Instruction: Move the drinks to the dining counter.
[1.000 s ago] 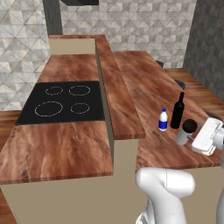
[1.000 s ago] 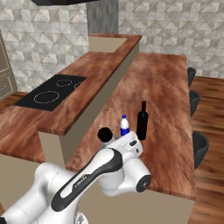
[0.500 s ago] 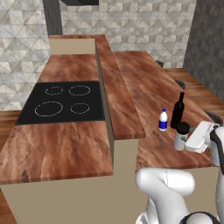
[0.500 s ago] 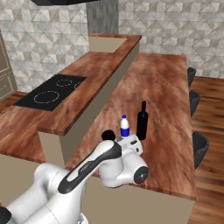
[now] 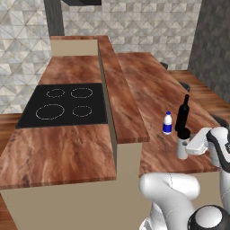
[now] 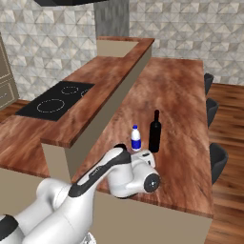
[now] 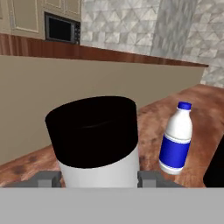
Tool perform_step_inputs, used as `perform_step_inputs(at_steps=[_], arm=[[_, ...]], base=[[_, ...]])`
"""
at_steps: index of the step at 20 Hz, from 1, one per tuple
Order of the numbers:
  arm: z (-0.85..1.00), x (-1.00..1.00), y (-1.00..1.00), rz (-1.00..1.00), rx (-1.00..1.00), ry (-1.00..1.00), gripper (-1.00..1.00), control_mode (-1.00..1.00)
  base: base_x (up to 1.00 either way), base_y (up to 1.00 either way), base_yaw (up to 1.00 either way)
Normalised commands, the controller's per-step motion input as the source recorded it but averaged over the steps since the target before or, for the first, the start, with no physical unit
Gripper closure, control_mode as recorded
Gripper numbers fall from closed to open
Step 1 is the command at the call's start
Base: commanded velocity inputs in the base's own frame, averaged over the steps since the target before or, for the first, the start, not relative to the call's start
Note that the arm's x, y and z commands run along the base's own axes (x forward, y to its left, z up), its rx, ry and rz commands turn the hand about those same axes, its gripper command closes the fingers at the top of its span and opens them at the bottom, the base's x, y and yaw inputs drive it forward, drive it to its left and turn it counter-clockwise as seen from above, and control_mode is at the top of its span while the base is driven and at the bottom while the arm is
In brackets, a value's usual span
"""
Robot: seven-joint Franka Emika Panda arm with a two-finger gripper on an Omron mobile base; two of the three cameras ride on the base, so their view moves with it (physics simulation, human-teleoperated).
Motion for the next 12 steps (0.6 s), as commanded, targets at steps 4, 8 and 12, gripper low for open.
perform_step_inputs(at_steps=[4, 8, 12], arm=[[-0.39, 0.26, 0.0, -0.03, 0.03, -0.01, 1.0, -1.0], [-0.34, 0.24, 0.0, -0.02, 0.06, -0.05, 1.0, -1.0], [-0.26, 0.16, 0.0, -0.02, 0.06, -0.02, 1.0, -1.0]], base=[[0.0, 0.0, 0.0], [0.0, 0.0, 0.0], [0.0, 0.0, 0.0]])
